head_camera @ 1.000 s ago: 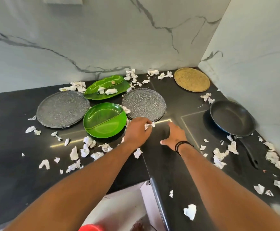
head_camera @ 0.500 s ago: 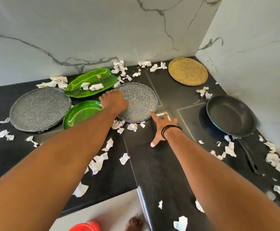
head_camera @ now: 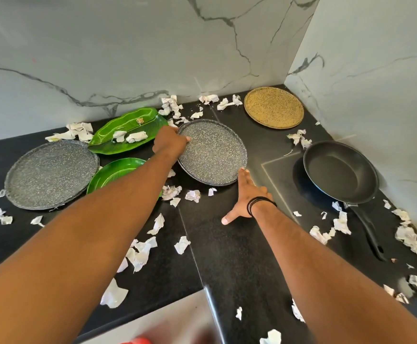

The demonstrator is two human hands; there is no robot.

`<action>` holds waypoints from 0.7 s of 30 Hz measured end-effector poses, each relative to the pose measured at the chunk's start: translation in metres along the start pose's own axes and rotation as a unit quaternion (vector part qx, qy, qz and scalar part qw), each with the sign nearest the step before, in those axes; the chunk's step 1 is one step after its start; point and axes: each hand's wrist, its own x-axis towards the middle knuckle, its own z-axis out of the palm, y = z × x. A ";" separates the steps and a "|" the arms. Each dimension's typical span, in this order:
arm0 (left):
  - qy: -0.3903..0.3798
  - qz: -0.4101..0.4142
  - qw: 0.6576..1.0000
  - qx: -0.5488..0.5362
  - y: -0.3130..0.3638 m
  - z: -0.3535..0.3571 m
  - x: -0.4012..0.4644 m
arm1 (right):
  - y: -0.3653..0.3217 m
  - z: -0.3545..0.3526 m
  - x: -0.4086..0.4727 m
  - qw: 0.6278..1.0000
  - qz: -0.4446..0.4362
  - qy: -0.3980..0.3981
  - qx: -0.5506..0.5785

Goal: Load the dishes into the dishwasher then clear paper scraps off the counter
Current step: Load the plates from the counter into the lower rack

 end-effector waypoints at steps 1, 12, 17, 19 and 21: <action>-0.013 0.016 0.999 -0.045 0.008 0.001 -0.002 | 0.002 0.002 -0.003 1.000 0.001 0.008 0.015; -0.123 0.184 0.947 -0.231 0.064 -0.001 -0.069 | 0.032 0.025 -0.028 0.951 0.029 0.079 0.297; -0.148 0.189 0.934 -0.265 0.082 0.011 -0.102 | 0.061 0.015 -0.039 0.828 0.062 0.186 0.525; -0.175 0.172 0.924 -0.295 0.092 0.016 -0.119 | 0.083 0.010 -0.051 0.781 0.074 0.234 0.574; -0.202 0.167 0.914 -0.311 0.105 0.023 -0.132 | 0.112 0.007 -0.059 0.739 0.079 0.260 0.617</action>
